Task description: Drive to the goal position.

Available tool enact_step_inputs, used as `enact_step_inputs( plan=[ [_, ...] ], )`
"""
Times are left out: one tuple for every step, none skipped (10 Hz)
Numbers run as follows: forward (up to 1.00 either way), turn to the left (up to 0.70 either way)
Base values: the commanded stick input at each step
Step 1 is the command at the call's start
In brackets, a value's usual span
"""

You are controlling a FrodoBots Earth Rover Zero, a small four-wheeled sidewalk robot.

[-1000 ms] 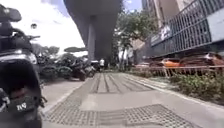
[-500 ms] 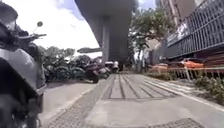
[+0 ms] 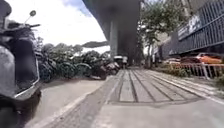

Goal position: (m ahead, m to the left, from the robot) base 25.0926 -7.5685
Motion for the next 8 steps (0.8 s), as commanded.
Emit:
enact_step_inputs(
  plan=[
    [0.7, 0.0],
    [0.7, -0.14],
    [0.7, -0.14],
    [0.7, -0.14],
    [0.7, -0.14],
    [0.7, -0.14],
    [0.7, -0.14],
    [0.7, -0.14]
  ],
)
